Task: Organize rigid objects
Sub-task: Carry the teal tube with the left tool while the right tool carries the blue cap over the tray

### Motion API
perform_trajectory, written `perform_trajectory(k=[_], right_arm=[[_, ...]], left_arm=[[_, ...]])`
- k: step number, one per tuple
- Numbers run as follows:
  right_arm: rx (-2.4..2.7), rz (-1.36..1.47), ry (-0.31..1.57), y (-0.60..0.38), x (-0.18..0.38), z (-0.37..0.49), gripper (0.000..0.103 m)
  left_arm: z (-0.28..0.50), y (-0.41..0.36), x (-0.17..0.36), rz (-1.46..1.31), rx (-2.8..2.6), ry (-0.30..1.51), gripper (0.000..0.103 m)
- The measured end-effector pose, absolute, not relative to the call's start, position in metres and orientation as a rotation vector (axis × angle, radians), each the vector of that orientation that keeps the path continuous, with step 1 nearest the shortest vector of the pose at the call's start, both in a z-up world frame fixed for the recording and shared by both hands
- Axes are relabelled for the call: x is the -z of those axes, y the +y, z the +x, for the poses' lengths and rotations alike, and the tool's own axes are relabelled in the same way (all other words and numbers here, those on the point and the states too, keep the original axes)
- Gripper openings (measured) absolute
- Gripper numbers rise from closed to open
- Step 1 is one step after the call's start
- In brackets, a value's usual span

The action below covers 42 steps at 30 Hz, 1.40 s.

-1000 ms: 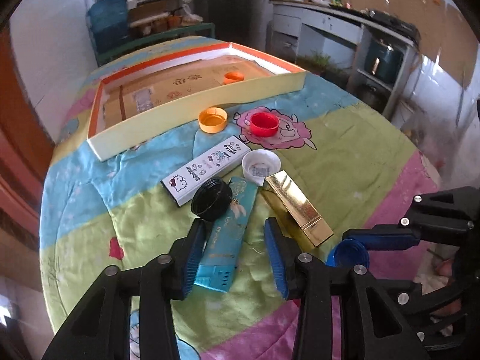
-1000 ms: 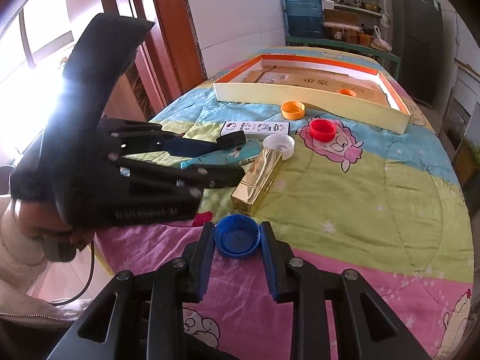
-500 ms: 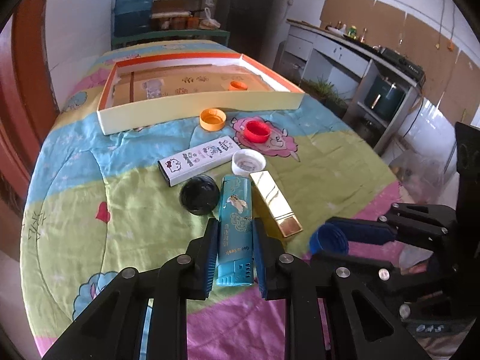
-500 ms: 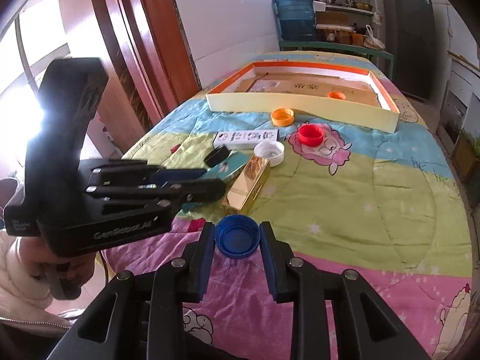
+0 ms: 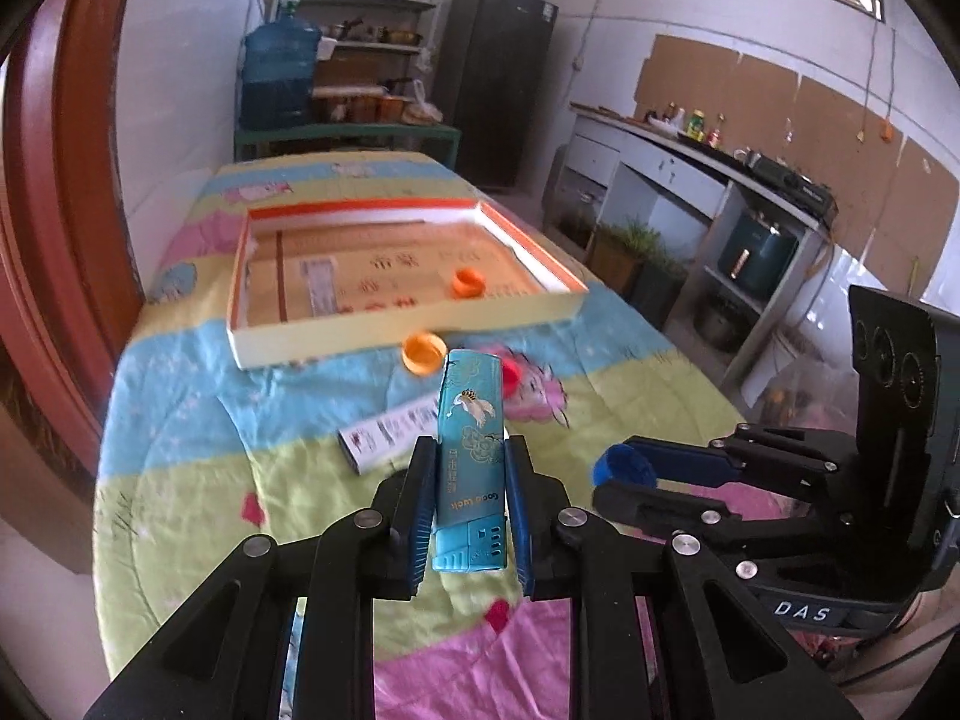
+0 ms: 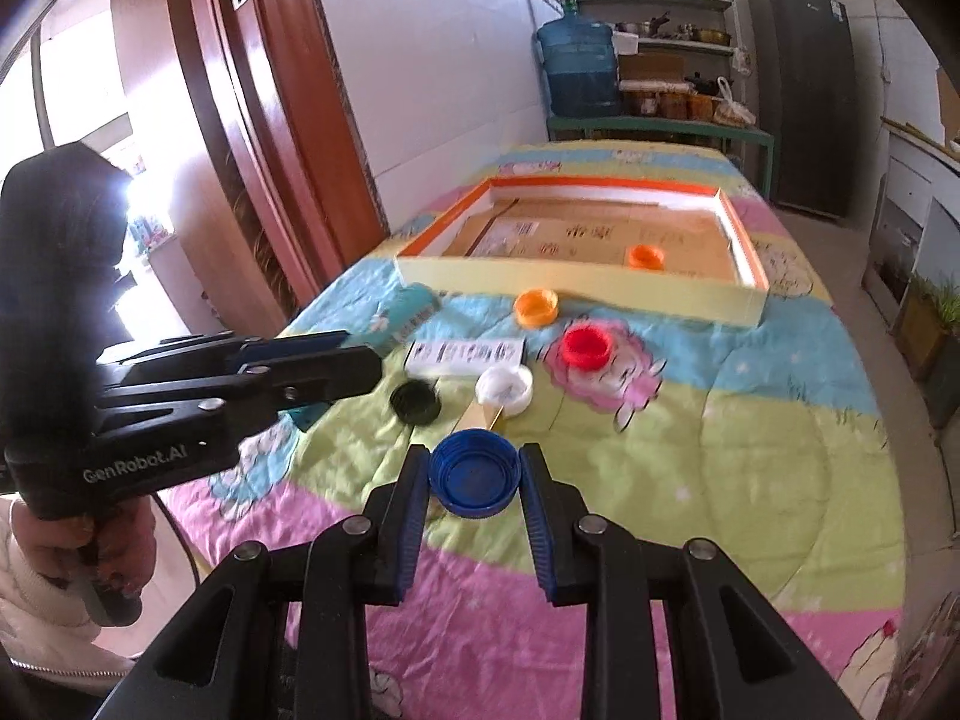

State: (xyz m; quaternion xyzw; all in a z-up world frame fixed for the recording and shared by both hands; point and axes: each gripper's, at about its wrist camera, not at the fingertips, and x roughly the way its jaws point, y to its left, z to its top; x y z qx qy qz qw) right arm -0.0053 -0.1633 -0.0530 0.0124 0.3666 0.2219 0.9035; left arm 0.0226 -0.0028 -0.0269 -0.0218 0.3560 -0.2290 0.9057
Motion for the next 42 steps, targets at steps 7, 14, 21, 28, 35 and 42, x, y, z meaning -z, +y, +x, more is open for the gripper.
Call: perform_trajectory(k=[7,14,21,28,35,42], right_arm=[[-0.429,0.011,0.709,-0.173,0.037,0.015,0.031],[-0.391,0.015,0.684,-0.179,0.03,0.042,0.03],[-0.359,0.034,0.672,-0.188,0.021,0.073,0.03],[-0.33,0.047,0.667,-0.197,0.017,0.103,0.03],[-0.283,0.079,0.683,-0.211,0.021,0.135,0.03],[-0.247,0.098,0.697,-0.224,0.024,0.164,0.03]], left_arm=[[0.045,0.003,0.009,-0.075,0.417,0.715,0.022],[0.075,-0.004,-0.005,-0.106,0.373,0.709,0.022],[0.107,-0.015,-0.01,-0.129,0.352,0.713,0.022],[0.137,-0.02,-0.009,-0.16,0.325,0.726,0.022],[0.161,-0.029,-0.002,-0.16,0.306,0.74,0.022],[0.185,-0.038,0.006,-0.156,0.293,0.753,0.022]])
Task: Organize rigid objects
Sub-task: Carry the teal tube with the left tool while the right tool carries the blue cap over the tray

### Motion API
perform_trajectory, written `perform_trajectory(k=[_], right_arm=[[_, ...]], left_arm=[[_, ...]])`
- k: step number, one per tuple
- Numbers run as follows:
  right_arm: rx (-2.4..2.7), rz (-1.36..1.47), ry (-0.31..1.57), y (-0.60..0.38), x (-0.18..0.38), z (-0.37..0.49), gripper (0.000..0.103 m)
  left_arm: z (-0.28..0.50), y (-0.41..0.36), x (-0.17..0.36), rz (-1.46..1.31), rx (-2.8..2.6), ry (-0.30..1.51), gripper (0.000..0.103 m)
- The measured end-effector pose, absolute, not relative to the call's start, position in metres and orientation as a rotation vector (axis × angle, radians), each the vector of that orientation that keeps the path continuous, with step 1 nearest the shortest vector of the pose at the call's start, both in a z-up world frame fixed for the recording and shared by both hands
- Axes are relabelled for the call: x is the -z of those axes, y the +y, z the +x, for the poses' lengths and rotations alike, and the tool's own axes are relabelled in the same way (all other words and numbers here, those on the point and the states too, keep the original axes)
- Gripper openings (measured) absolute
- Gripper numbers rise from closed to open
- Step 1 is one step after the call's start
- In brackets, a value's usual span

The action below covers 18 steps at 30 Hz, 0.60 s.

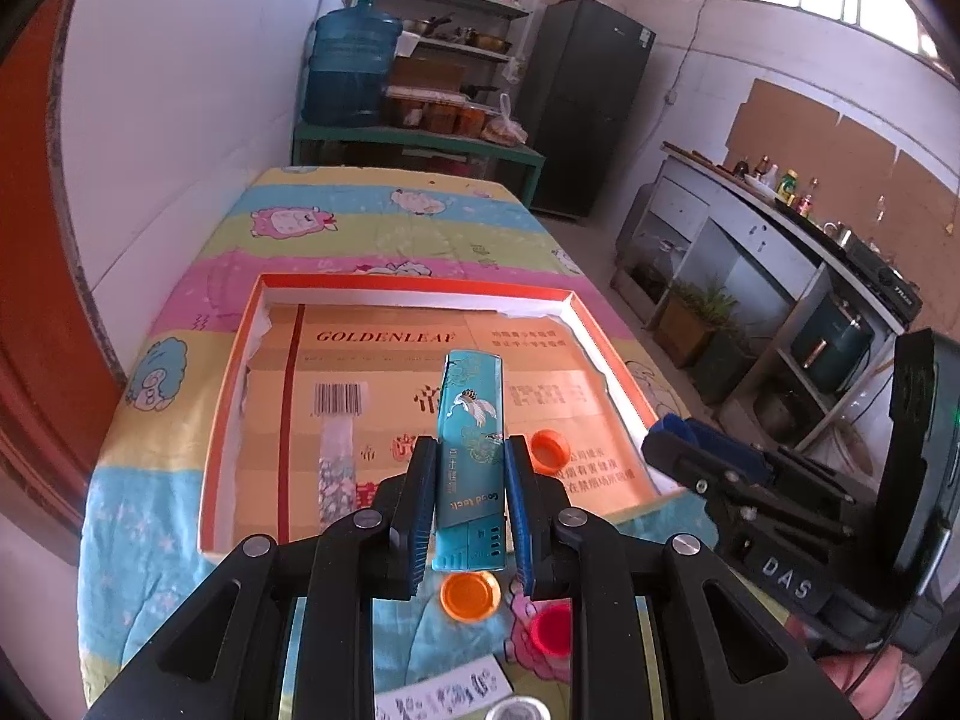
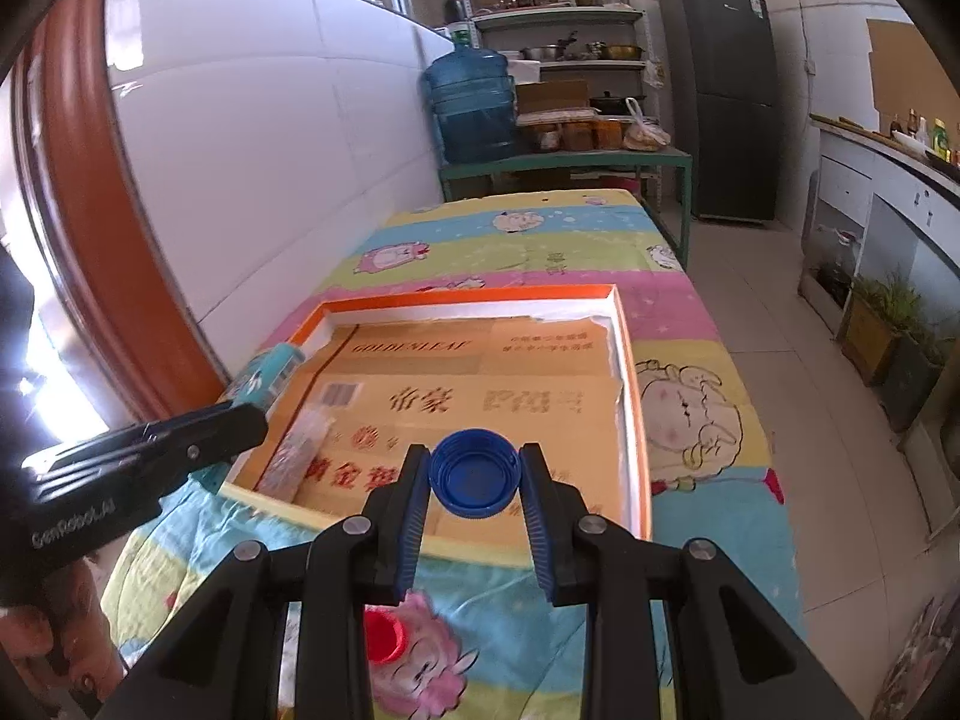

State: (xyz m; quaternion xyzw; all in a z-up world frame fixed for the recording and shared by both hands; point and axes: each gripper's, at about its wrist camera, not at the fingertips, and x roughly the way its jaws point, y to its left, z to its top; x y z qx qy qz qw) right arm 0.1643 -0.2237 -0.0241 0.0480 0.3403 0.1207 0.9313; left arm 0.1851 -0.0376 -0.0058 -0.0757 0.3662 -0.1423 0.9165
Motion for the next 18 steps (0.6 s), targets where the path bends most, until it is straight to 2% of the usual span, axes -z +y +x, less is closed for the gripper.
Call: perform_trajectory(k=[18], right_arm=[[-0.208,0.098,0.736,-0.226,0.039,0.238,0.03]], left_arm=[[0.242,-0.049,0.046,-0.14,0.27,0.835,0.022]])
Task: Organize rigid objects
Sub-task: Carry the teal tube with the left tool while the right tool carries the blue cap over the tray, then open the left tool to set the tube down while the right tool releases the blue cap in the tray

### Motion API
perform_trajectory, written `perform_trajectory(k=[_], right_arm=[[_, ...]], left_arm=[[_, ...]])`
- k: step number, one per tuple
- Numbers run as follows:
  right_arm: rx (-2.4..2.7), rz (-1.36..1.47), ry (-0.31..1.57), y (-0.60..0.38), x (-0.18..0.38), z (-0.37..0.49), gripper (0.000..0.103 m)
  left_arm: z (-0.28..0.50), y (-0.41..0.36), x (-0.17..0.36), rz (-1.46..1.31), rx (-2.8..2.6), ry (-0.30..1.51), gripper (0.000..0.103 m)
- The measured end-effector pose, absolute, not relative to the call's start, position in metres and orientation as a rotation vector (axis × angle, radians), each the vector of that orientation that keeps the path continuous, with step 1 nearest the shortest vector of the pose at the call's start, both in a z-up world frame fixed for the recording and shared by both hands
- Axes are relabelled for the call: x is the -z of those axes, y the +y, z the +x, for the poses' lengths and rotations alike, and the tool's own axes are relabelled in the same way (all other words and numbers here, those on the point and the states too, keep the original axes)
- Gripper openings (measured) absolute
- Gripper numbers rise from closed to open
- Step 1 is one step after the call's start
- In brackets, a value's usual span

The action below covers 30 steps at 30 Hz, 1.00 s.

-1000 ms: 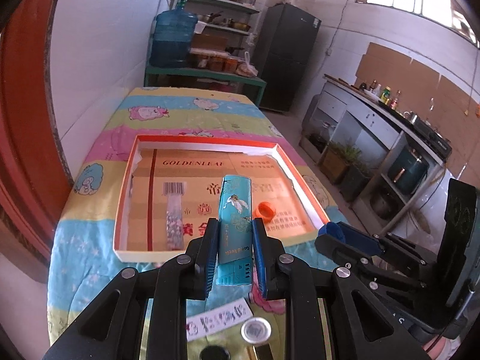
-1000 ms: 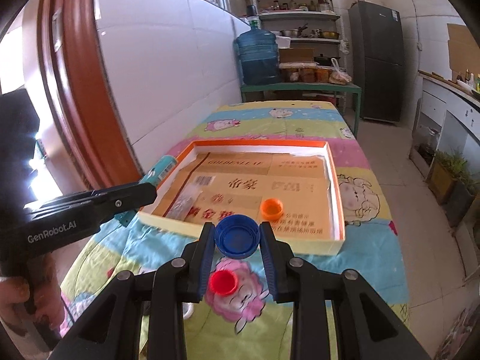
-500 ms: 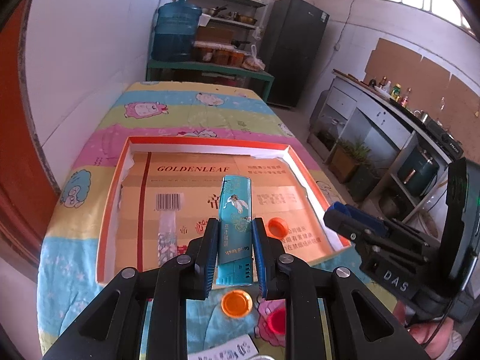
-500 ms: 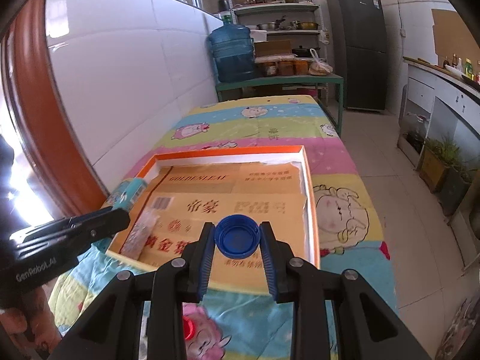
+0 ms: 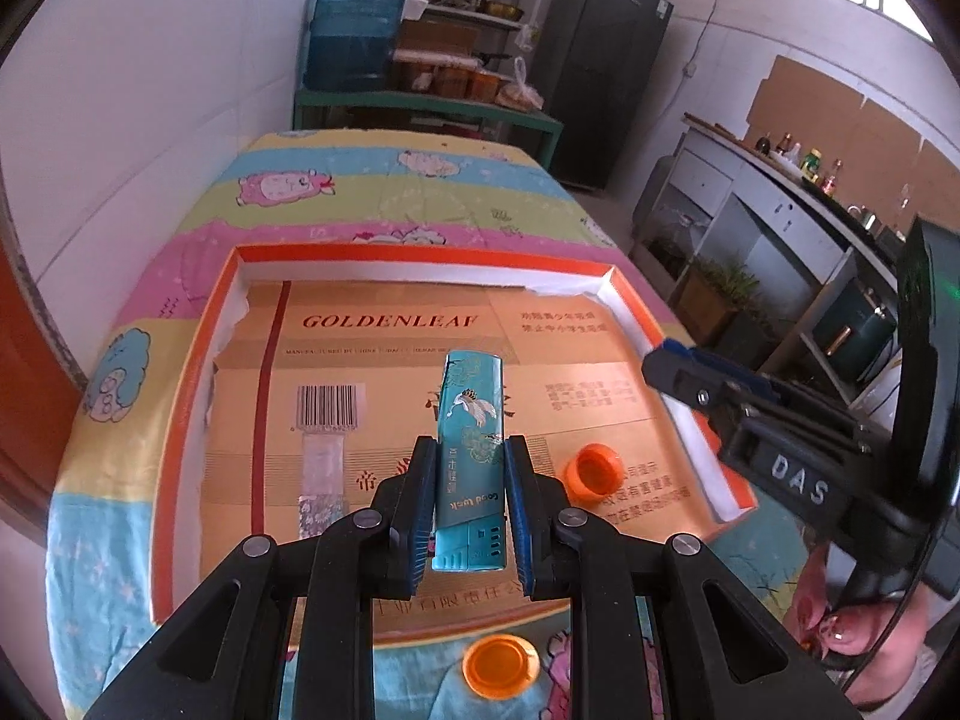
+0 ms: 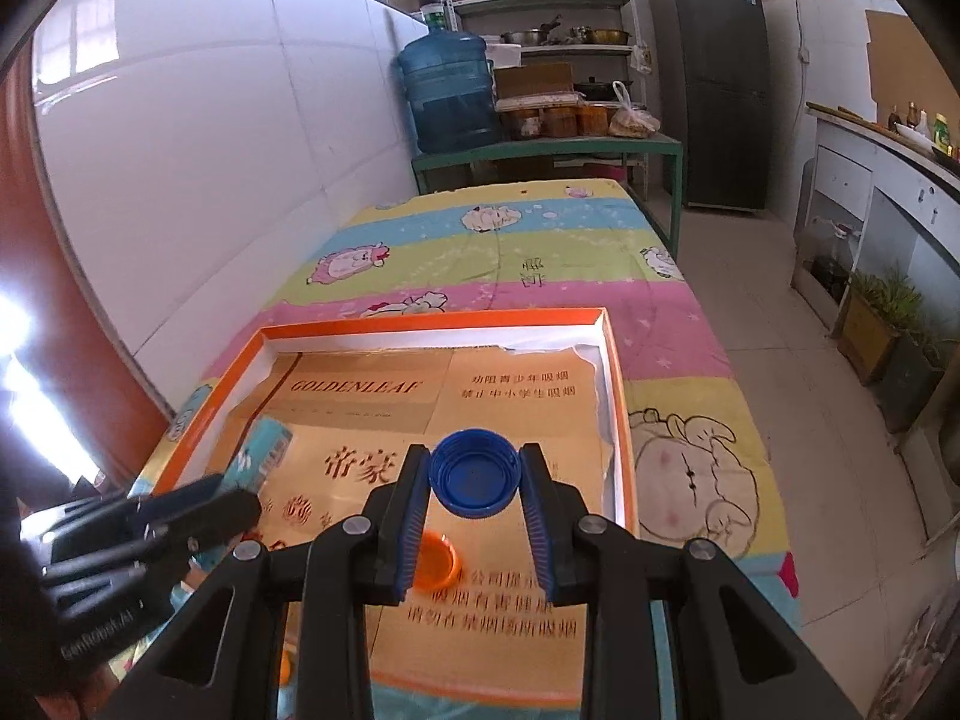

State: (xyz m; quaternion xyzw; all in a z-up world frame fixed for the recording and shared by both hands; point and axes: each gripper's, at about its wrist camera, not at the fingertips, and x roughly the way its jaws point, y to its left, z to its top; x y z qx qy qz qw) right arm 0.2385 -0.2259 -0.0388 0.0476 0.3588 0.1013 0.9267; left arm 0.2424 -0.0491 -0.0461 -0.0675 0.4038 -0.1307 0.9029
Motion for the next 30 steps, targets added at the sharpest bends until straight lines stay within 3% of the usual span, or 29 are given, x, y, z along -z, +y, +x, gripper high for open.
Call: perform_trajectory(k=[30], right_arm=[[-0.138,0.025,0.836,-0.222,0.086,0.272,0.031]], left_arm=[[0.273,-0.057,0.086,-0.118,0.294,0.895,0.024]])
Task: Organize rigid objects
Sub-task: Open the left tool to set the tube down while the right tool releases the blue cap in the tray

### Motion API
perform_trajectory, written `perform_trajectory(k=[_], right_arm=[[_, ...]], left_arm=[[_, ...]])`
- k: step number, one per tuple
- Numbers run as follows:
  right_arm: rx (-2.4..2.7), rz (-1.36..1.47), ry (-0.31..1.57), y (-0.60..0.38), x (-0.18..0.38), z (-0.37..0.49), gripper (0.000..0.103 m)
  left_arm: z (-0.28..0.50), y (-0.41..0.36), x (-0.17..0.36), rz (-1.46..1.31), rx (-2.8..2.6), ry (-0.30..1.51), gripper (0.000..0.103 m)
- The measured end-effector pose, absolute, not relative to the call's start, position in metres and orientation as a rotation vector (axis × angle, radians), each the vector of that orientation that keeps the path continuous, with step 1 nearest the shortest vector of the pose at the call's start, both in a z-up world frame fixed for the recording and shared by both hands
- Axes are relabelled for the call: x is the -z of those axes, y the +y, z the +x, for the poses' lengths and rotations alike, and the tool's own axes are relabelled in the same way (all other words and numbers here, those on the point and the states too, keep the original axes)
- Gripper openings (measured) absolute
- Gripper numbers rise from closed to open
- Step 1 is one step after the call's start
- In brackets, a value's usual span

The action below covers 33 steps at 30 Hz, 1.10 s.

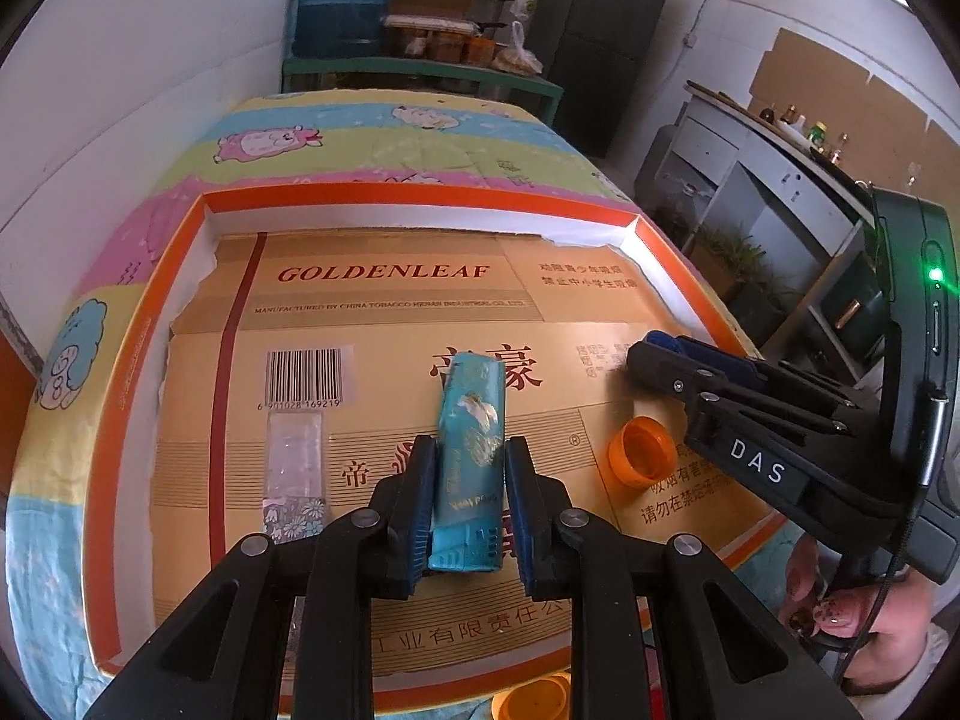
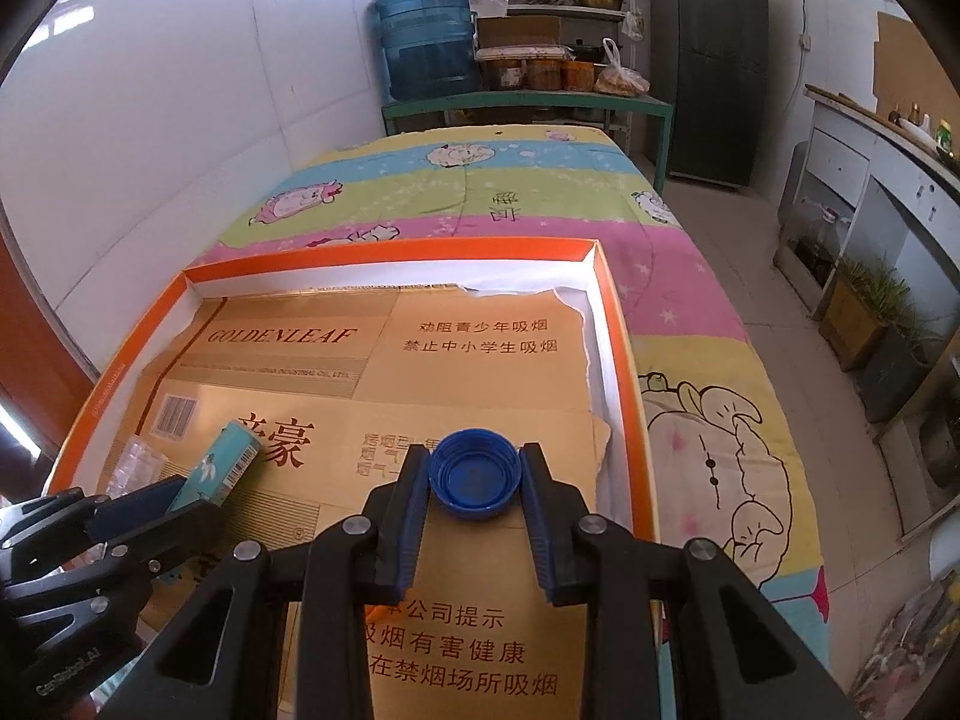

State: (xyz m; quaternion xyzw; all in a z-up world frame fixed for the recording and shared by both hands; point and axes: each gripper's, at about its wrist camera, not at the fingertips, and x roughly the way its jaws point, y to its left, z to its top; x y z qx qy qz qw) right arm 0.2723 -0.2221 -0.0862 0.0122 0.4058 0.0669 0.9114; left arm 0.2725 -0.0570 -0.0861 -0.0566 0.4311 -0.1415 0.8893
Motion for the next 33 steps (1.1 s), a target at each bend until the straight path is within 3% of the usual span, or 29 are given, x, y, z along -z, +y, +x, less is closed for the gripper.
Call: perform_trajectory(k=[2,6,9,33], right_arm=[[-0.14,0.03,0.832,-0.223,0.086,0.272,0.031],[-0.127,0.032,0.825,-0.223,0.086,0.27,0.035],[-0.122,0.036,0.815,-0.224,0.084,0.269,0.045],[-0.143,0.059,0.746,-0.22,0.06,0.248,0.045]], left_arm=[[0.272,-0.057,0.086,-0.124,0.3,0.895,0.029],[0.269,-0.054,0.084,-0.136,0.304,0.883,0.054],[0.268,-0.053,0.08,-0.143,0.307,0.87,0.054],[0.224,-0.047,0.03,-0.15,0.306,0.771,0.054]])
